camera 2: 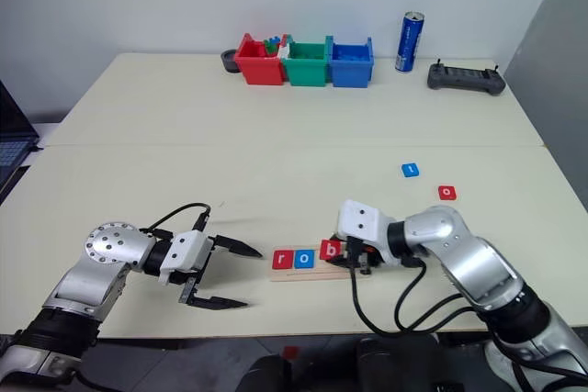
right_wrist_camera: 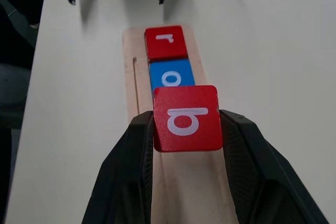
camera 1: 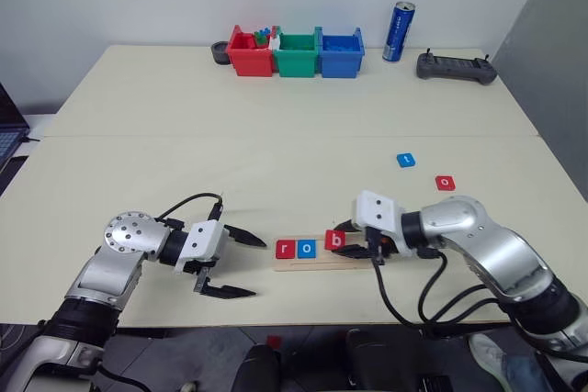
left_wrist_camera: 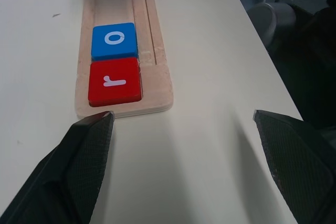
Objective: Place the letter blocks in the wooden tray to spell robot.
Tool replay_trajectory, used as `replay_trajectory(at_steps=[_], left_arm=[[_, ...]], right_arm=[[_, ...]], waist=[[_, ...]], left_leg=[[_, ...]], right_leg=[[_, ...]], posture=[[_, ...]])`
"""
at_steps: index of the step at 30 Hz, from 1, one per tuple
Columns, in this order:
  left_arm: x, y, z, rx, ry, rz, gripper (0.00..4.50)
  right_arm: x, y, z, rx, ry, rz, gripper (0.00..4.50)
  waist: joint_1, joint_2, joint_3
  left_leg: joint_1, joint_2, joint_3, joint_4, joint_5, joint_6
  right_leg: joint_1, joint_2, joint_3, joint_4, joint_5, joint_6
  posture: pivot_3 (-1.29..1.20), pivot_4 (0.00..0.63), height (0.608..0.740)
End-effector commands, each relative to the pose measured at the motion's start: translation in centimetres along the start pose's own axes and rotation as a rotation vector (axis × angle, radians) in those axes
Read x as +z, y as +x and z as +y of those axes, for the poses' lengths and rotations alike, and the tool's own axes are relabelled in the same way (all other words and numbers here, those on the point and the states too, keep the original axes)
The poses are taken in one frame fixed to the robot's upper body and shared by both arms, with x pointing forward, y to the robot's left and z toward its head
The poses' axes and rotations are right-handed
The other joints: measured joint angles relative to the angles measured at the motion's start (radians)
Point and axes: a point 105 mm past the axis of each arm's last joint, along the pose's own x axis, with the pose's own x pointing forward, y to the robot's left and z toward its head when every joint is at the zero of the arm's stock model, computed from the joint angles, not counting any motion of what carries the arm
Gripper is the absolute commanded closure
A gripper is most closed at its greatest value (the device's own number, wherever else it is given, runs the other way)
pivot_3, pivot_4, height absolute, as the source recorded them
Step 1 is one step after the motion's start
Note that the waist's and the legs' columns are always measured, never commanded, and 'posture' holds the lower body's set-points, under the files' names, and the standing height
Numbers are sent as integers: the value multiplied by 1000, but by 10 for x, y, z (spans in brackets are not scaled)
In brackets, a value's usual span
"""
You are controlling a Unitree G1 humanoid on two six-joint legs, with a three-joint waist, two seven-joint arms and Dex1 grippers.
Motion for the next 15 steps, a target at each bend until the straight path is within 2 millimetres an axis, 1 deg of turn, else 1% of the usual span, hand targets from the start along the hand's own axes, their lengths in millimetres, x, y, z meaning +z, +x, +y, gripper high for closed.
replay_trajectory(at_steps=[1, 5, 10, 15], left_arm=[[9, -5, 5, 28, 29, -15, 0], [15, -1, 6, 29, 34, -23, 0], [29, 2, 9, 34, 33, -43, 0], [42, 2, 13, 35, 32, -53, 0]], right_arm=[[1, 2, 2, 16, -30, 18, 3042], [0, 6, 4, 33, -39, 26, 3042], [-3, 8, 5, 44, -41, 40, 3042], [-6, 11, 2, 36, -39, 49, 3042]], waist=[[2, 0, 0], [1, 0, 0], [1, 0, 0], [0, 0, 0]], left_leg=[[0, 0, 0, 0, 0, 0], [-1, 0, -1, 0, 0, 0], [-1, 0, -1, 0, 0, 0], [-1, 0, -1, 0, 0, 0]], right_leg=[[0, 0, 0, 0, 0, 0], [0, 0, -1, 0, 0, 0], [0, 0, -1, 0, 0, 0], [0, 0, -1, 0, 0, 0]], posture=[[0, 150, 740], [0, 150, 740], [0, 150, 740], [0, 150, 740]])
